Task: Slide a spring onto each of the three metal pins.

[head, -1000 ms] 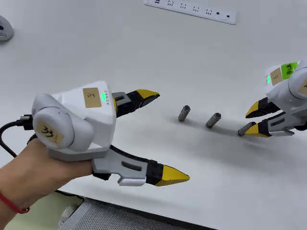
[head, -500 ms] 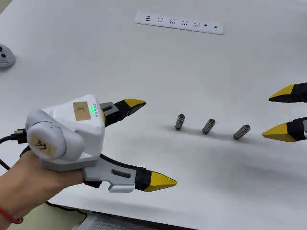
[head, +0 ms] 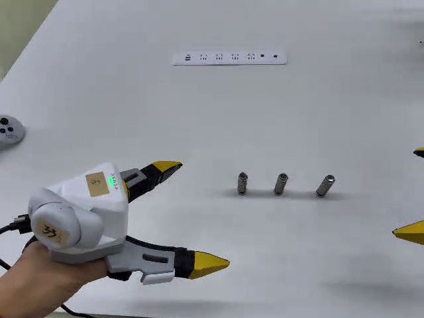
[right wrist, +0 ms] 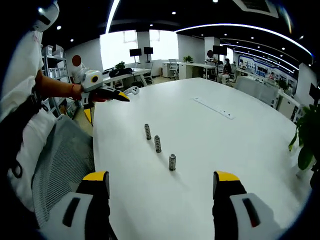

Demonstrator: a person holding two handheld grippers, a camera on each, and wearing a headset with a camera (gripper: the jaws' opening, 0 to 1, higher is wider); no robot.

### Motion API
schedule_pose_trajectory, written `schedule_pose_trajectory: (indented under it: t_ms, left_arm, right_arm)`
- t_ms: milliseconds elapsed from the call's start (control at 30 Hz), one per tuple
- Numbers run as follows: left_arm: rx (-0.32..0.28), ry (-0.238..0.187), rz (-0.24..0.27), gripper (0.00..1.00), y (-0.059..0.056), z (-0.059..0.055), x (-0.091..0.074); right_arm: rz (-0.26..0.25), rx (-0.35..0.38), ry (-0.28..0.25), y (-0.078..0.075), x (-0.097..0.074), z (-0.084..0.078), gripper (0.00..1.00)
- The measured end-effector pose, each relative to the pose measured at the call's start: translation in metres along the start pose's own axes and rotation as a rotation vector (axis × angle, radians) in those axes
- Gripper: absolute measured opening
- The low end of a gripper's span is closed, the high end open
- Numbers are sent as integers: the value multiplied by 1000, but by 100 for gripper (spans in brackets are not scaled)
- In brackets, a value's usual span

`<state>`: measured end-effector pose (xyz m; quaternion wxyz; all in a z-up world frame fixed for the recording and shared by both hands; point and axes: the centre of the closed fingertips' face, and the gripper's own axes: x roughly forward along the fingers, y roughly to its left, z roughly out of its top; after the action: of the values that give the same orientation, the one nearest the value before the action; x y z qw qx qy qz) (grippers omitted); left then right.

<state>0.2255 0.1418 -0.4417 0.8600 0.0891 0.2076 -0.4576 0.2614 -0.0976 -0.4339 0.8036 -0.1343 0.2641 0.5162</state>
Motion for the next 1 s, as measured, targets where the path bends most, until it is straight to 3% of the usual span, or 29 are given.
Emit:
schedule_pose_trajectory:
  t_ms: [167, 300, 1000]
  left_arm:
    - [-7, 12, 10, 100, -2, -7, 0]
    - [-15, 32, 11, 100, -4, -14, 1]
    - [-14, 27, 10, 100, -13, -11, -1]
  right_arm:
    - [-13, 25, -54, 14, -3, -6, 93]
    - [-21, 43, -65, 20, -4, -11, 96]
    - [-44, 87, -122, 22, -6, -11, 96]
